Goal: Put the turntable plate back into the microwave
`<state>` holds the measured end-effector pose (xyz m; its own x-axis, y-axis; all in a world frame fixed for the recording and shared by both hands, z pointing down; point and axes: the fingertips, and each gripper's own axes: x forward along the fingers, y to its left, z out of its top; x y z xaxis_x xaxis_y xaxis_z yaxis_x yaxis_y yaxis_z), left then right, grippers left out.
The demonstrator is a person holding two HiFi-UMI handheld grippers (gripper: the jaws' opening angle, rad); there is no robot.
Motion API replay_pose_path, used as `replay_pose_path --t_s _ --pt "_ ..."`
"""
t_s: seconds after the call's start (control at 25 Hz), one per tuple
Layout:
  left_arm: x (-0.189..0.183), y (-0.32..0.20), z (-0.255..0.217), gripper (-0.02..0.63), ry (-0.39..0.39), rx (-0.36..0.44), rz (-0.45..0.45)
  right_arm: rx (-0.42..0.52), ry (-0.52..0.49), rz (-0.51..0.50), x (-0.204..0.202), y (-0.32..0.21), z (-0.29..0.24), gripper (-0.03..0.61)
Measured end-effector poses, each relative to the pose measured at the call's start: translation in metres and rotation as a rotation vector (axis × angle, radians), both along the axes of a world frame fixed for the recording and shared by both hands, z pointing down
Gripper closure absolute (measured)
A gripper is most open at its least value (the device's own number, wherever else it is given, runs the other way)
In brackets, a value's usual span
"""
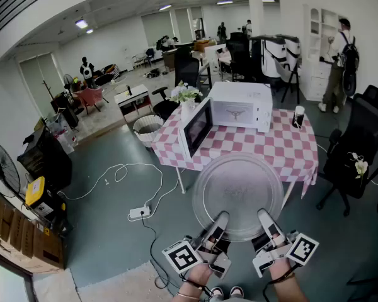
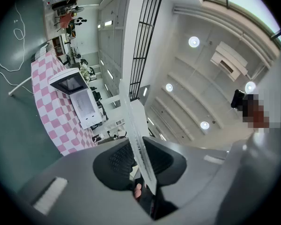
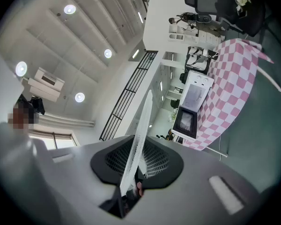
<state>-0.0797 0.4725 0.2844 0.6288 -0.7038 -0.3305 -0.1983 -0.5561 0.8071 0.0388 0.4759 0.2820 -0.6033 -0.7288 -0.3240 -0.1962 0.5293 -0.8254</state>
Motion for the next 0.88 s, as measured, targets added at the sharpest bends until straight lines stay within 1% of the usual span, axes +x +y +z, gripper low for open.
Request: replay_pose_path --t_s 0.28,0.52,0.88 --pt "-0.010 0.011 0.003 0.557 0.009 -0.001 0.006 0.006 0.019 0.007 -0.010 0.011 0.002 0.520" --pt "-0.022 0.013 0.001 0.552 0.007 0.008 0.016 0.038 0.062 0.022 -0.024 0.016 -0.002 0.514" --pt "-0.046 0.012 0.003 0.552 0.009 0.023 0.049 0.036 0.053 0.047 -0.049 0.018 0.000 0.514"
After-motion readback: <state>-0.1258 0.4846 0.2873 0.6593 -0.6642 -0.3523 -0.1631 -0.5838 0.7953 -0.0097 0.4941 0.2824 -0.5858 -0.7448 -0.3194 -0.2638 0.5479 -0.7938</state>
